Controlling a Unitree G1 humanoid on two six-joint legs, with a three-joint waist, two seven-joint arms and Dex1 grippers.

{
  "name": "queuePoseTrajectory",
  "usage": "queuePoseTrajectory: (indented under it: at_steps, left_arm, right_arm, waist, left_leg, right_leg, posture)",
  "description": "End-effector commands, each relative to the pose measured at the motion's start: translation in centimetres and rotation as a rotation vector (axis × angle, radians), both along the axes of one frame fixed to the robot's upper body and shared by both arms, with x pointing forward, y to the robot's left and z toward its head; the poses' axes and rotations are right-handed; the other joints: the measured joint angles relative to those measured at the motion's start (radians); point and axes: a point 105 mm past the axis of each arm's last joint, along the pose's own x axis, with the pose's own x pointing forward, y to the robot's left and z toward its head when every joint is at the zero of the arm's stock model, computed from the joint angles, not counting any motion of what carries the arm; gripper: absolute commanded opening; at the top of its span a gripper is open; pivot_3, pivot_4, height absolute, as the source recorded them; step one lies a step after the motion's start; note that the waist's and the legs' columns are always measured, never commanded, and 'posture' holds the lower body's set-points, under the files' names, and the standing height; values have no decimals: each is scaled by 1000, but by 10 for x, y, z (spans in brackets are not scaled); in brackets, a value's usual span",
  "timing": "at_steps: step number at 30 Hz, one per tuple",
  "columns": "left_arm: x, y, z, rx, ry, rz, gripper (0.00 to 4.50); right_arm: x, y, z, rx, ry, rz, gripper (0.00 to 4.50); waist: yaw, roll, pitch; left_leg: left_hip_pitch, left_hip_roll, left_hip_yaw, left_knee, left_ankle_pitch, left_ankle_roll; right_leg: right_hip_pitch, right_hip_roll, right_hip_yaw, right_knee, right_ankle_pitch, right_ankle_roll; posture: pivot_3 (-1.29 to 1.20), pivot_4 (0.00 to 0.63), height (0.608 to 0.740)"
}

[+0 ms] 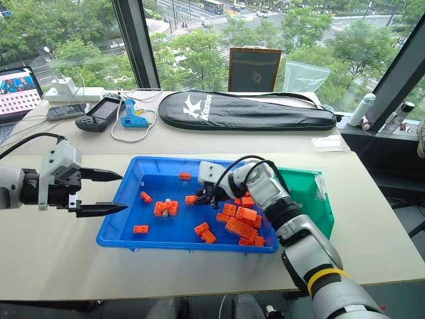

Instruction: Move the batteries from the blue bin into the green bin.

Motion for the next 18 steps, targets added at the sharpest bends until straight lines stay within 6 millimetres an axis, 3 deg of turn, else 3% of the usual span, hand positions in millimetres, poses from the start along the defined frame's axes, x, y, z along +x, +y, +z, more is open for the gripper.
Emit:
queuePoseTrajectory:
  at_steps: [1, 5, 8, 10, 12, 13, 15, 18]
  left_arm:
    - [2, -6, 7, 1, -47, -28, 4500]
    - [6, -8, 7, -1, -54, -39, 4500]
    - [8, -9, 8, 0, -59, -51, 4500]
    - [8, -10, 8, -1, -59, -57, 4500]
    - [8, -10, 8, 2, -54, -66, 4500]
    - [8, -9, 8, 7, -53, -66, 4500]
    - [9, -7, 9, 14, -53, -65, 4500]
    - [9, -6, 8, 21, -53, -65, 4500]
  right_arm:
    - [8, -23, 33, -5, -92, -45, 1051]
    - [22, -50, 40, -50, -137, -150, 1051]
    - [25, -55, 40, -61, -142, -172, 1784]
    - [26, -54, 43, -58, -172, -174, 2578]
    - [26, -46, 50, -29, -205, -165, 3219]
    - [19, -33, 52, 12, -184, -125, 3442]
    - [0, -6, 52, 76, -117, -31, 3442]
    - [-16, 16, 44, 111, -53, 31, 3442]
  waist:
    - [0, 0, 0]
    - [2, 0, 0]
    - [-5, 0, 0]
    - [-8, 0, 0]
    - [-9, 0, 0]
    - [-11, 0, 0]
    - [-18, 0, 0]
    - [-22, 0, 0]
  left_leg:
    - [0, 0, 0, 0, 0, 0]
    - [0, 0, 0, 0, 0, 0]
    - [0, 0, 0, 0, 0, 0]
    - [0, 0, 0, 0, 0, 0]
    - [0, 0, 0, 0, 0, 0]
    - [0, 0, 0, 0, 0, 0]
    - [0, 0, 0, 0, 0, 0]
    - [0, 1, -1, -1, 0, 0]
  right_leg:
    - [0, 0, 0, 0, 0, 0]
    - [0, 0, 0, 0, 0, 0]
    - [0, 0, 0, 0, 0, 0]
    - [0, 0, 0, 0, 0, 0]
    - [0, 0, 0, 0, 0, 0]
    - [0, 0, 0, 0, 0, 0]
    - [0, 0, 0, 0, 0, 0]
    - [0, 2, 0, 1, 0, 0]
  posture:
    - [0, 150, 740]
    - [0, 150, 740]
    - [0, 150, 740]
    - [0, 150, 740]
    - [0, 150, 740]
    - [0, 150, 740]
    - [0, 150, 740]
    - [0, 150, 740]
